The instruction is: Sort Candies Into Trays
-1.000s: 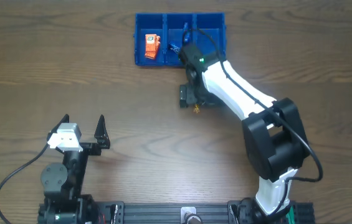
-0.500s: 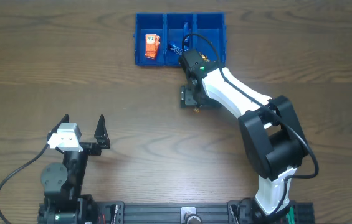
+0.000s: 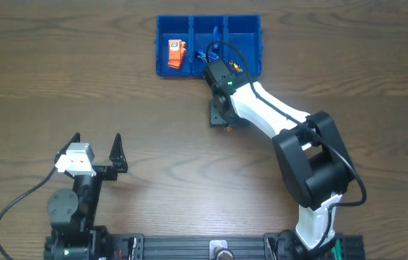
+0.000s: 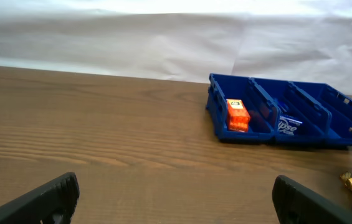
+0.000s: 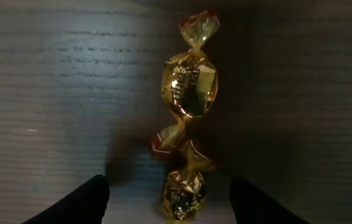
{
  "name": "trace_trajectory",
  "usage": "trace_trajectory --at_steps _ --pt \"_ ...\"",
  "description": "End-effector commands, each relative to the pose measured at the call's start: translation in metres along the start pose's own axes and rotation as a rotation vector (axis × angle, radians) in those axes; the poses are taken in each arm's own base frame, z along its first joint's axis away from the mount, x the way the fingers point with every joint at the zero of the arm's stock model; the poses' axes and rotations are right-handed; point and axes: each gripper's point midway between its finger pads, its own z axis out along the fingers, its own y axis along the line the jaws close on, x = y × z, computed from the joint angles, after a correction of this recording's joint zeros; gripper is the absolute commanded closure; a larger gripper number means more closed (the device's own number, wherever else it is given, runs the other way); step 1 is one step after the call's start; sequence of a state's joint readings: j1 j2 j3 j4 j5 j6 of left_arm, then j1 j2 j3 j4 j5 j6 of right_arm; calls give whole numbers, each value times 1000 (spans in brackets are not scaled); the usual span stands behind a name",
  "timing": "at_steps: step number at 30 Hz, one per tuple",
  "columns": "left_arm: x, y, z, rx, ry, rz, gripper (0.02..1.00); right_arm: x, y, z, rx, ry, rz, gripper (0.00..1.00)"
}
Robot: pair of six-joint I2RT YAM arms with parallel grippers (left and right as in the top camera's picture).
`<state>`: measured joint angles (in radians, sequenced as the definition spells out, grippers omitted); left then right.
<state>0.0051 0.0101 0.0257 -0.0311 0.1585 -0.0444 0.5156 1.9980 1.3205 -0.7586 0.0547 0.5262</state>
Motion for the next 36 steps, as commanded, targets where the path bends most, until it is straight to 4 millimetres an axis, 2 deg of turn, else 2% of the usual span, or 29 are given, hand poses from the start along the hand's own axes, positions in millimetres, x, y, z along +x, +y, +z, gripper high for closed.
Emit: trace_trajectory --at_steps 1,7,10,14,19,23,25,28,32,34,36 --pt "17 0 1 6 48 7 20 5 -2 9 12 18 4 443" --pt "17 0 1 6 48 7 23 9 -5 15 14 20 4 652" --pt "17 0 1 6 48 7 20 7 -4 15 11 14 5 792" --pt "17 0 1 6 48 7 20 7 -4 14 10 13 5 915" --pt "17 0 1 6 48 7 20 5 -3 10 6 5 8 963" --pt "17 0 1 6 48 7 20 -7 0 -28 -28 -68 12 961" --pt "17 0 1 6 48 7 20 -19 -2 -59 -25 -138 11 963" --pt "17 0 1 6 48 7 20 -51 -17 -113 29 -282 34 965" --pt "17 0 1 6 48 7 20 -129 -29 -178 46 -551 16 965" --pt "17 0 1 6 48 7 20 -166 -36 -192 29 -677 27 963" --pt "17 0 1 6 48 7 23 -188 -41 -188 28 -738 36 965"
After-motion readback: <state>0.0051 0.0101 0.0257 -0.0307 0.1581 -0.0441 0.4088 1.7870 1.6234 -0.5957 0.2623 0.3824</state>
